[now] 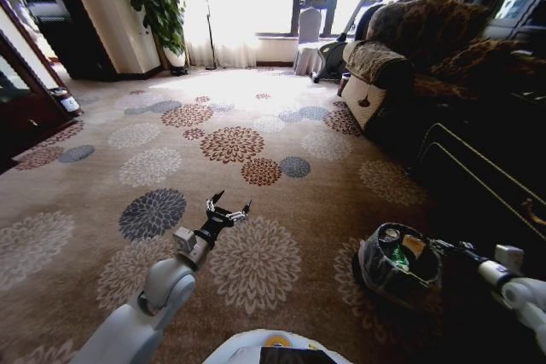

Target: Pick up the trash from the ground and place it into the trash bin.

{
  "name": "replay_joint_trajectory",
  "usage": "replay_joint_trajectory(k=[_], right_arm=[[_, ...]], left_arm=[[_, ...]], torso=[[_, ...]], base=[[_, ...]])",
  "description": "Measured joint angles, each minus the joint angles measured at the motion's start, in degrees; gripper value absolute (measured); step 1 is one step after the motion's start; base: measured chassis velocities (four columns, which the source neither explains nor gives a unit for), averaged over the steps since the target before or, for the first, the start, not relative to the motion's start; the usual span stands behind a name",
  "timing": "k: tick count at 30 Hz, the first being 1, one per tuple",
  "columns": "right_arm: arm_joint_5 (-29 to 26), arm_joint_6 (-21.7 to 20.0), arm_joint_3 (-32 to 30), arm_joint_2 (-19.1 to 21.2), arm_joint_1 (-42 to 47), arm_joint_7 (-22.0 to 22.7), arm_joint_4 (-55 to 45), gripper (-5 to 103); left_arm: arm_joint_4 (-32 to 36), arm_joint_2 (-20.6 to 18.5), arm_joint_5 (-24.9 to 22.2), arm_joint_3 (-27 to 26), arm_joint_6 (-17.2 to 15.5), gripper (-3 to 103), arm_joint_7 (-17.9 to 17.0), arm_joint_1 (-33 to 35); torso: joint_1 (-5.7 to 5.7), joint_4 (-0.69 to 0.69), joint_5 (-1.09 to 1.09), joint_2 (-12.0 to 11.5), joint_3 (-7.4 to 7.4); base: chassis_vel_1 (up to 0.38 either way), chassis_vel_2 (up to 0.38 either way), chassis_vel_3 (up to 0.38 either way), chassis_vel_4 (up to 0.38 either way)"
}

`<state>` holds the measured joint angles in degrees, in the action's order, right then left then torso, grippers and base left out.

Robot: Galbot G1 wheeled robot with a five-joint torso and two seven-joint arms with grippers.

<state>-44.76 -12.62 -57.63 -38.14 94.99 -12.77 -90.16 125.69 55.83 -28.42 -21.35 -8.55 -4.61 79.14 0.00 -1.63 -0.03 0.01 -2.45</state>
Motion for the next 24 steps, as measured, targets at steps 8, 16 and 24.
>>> replay_joint_trajectory(k=[8, 16, 24], right_arm=[[-1.13, -1.16, -10.87, -6.5, 10.51, 7.85, -23.35, 100], [6.56, -5.99, -2.35, -20.85, 7.4, 16.6, -42.77, 100], [16.01, -4.68, 2.12, -27.14, 6.16, 13.32, -45.62, 100]], left_arm=[[1.91, 0.61, -1.94, -0.35, -1.54, 100, -0.56, -0.09], [3.77, 4.98, -0.3, -3.97, -1.94, 100, 0.67, 4.74], [6.31, 8.73, -1.1, -16.51, -4.3, 100, 2.47, 10.57]], torso=[[0.0, 0.01, -0.05, 0.0, 0.0], [0.0, 0.0, 0.01, 0.0, 0.01], [0.0, 0.0, 0.03, 0.0, 0.0]], base=[[0.0, 0.0, 0.0, 0.0], [0.0, 0.0, 0.0, 0.0], [0.0, 0.0, 0.0, 0.0]])
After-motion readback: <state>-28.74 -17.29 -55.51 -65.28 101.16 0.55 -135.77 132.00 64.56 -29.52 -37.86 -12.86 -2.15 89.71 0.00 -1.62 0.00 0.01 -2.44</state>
